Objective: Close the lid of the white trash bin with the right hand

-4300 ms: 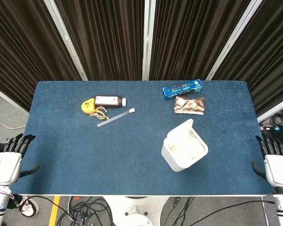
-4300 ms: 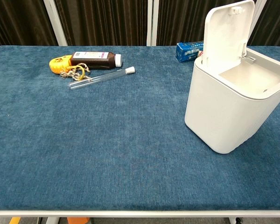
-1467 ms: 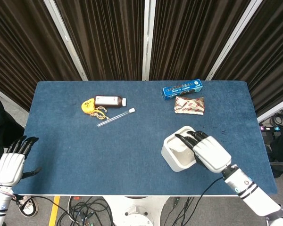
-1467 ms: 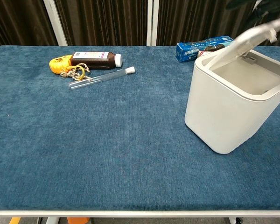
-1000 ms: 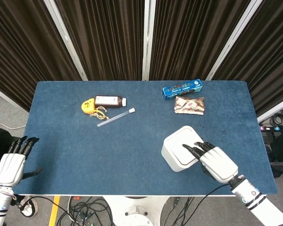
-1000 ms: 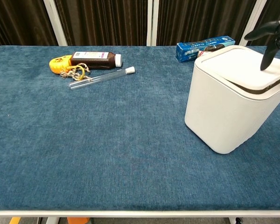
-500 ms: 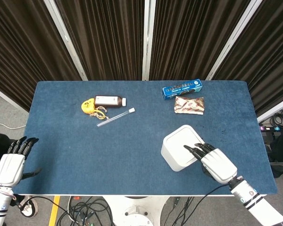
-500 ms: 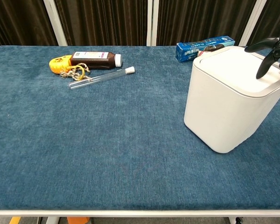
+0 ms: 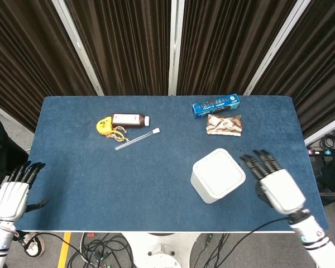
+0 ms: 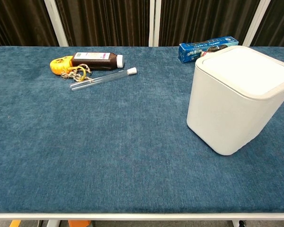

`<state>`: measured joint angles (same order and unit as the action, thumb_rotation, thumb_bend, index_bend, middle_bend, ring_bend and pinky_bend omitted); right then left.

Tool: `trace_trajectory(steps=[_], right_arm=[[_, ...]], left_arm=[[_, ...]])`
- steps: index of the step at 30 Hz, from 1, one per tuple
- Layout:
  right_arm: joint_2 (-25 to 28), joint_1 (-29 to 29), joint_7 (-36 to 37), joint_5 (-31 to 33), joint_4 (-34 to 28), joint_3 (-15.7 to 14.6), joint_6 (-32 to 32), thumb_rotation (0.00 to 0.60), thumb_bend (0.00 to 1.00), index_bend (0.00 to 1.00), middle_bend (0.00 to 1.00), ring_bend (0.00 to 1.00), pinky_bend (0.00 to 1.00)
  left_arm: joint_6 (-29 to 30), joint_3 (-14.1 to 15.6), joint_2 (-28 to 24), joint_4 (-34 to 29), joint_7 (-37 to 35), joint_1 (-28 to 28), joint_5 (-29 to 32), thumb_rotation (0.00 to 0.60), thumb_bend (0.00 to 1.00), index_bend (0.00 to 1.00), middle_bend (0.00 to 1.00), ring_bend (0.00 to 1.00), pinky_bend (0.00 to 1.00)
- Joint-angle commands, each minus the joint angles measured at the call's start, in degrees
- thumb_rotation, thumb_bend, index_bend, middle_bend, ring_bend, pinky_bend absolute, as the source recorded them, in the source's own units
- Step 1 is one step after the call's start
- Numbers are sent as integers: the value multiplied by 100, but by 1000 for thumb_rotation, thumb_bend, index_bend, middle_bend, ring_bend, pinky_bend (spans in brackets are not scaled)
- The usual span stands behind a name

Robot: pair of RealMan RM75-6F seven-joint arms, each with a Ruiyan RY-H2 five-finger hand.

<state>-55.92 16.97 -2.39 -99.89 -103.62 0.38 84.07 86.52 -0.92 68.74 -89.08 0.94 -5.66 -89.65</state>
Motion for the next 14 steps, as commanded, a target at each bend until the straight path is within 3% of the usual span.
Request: trace_trajectory(steps=[1, 5, 7, 11, 14], right_arm=[[-391, -718, 383, 346, 1024, 119, 860, 600, 776, 0, 94, 0, 13], [-691, -1062, 535, 1178, 1743, 71, 639, 600, 666, 0, 25, 0, 0], [-818, -1175, 519, 1606, 2000, 67, 385, 600, 535, 0, 3, 0, 0], [-1038, -1224, 576, 1886, 2362, 92, 115, 600, 83, 0, 0, 0, 0], [-1161, -1204, 583, 1898, 2534, 133, 44, 600, 0, 0, 0, 0, 0]], left_arm=[[14, -2, -12, -15, -5, -2, -19, 600, 0, 146, 132, 61, 140], [16, 20, -30, -33, 10, 4, -45, 600, 0, 146, 131, 60, 140], [17, 14, -46, -51, 16, 3, -39, 600, 0, 146, 131, 60, 140], [18, -3, -37, -48, 10, 4, -9, 600, 0, 146, 131, 60, 140], [-4, 6, -10, -34, 18, -3, -10, 600, 0, 146, 131, 60, 140]])
